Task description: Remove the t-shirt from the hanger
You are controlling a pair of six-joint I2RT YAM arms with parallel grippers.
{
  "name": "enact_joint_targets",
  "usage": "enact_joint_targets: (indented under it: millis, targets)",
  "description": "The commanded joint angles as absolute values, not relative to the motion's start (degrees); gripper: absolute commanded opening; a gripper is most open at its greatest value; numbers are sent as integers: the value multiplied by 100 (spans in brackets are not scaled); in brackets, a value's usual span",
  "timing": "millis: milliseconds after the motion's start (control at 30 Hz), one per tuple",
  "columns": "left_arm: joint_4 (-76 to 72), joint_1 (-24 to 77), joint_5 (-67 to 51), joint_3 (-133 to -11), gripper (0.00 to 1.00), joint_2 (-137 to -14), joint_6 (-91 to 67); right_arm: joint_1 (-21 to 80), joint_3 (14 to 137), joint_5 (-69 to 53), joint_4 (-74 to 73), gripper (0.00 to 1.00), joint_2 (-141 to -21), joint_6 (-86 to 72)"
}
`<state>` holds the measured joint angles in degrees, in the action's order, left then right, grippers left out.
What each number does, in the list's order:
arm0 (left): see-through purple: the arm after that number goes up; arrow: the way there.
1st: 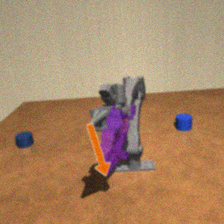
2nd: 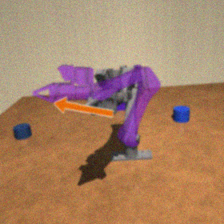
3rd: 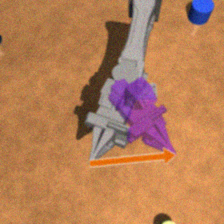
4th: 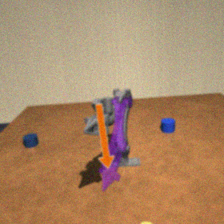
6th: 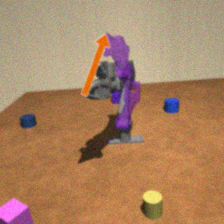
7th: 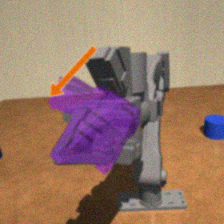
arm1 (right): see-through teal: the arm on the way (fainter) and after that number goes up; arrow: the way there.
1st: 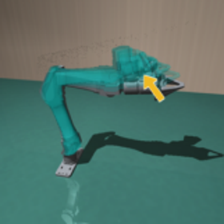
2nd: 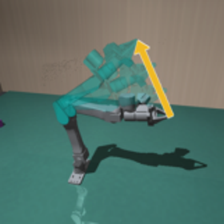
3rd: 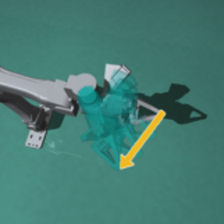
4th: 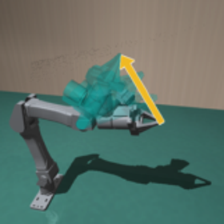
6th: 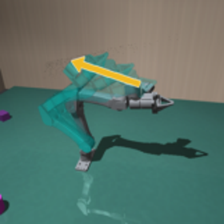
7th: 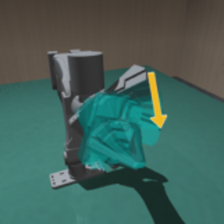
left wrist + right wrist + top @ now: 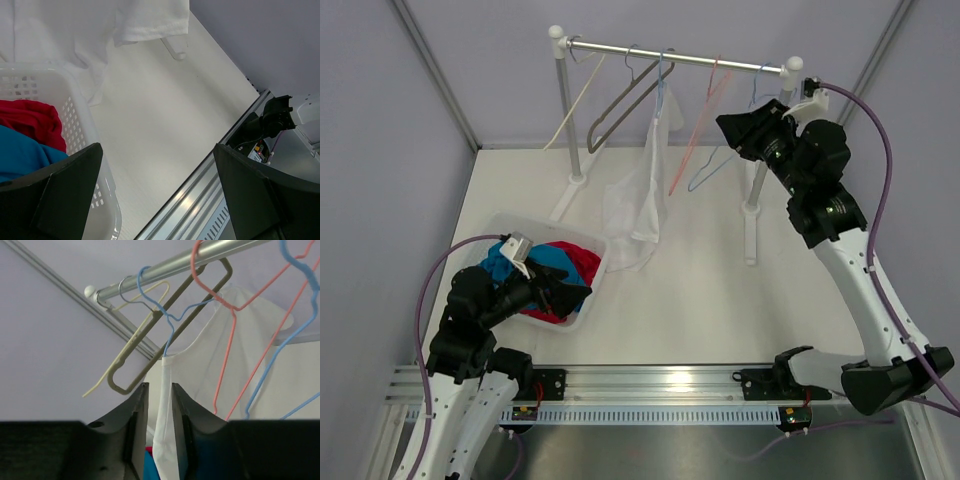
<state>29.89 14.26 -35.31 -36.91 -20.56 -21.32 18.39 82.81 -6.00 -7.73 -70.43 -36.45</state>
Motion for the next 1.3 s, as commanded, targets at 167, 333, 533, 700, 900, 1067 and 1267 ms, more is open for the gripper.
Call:
enact_joint_targets:
  millis: [167,333,533,700,900,1067,1267]
  targets:
    - [2716,1441,-3463,-3630,99,-1890,-2153,2777,9666,-53,-1213,18,-8426,-2586]
    - [2663,1441,-3568,-3604,99,-1916,-2162,2856,10818,500,-1695,41,-9289,-2250]
    - [2654,1433,-3595,-3595,99,-1925,-2162,3102,11346,888,-1687,47,-9992,-2048]
    - [2628,1433,-3630,-3586,99,-1916,-2162,3164,11925,905,-1889,47,-10564,-2013]
    - [2619,1424,-3691,-3586,99,-1951,-2162,3182,12190,1045,-1802,46,-10907,-2074]
    - [2610,1433,-3691,-3586,99,-1934,-2162,3182,12234,1282,-1635,42,-11021,-2039]
    - [2602,1433,-3709,-3577,99,-1916,-2162,3182,12559,1406,-1687,39,-11285,-2004]
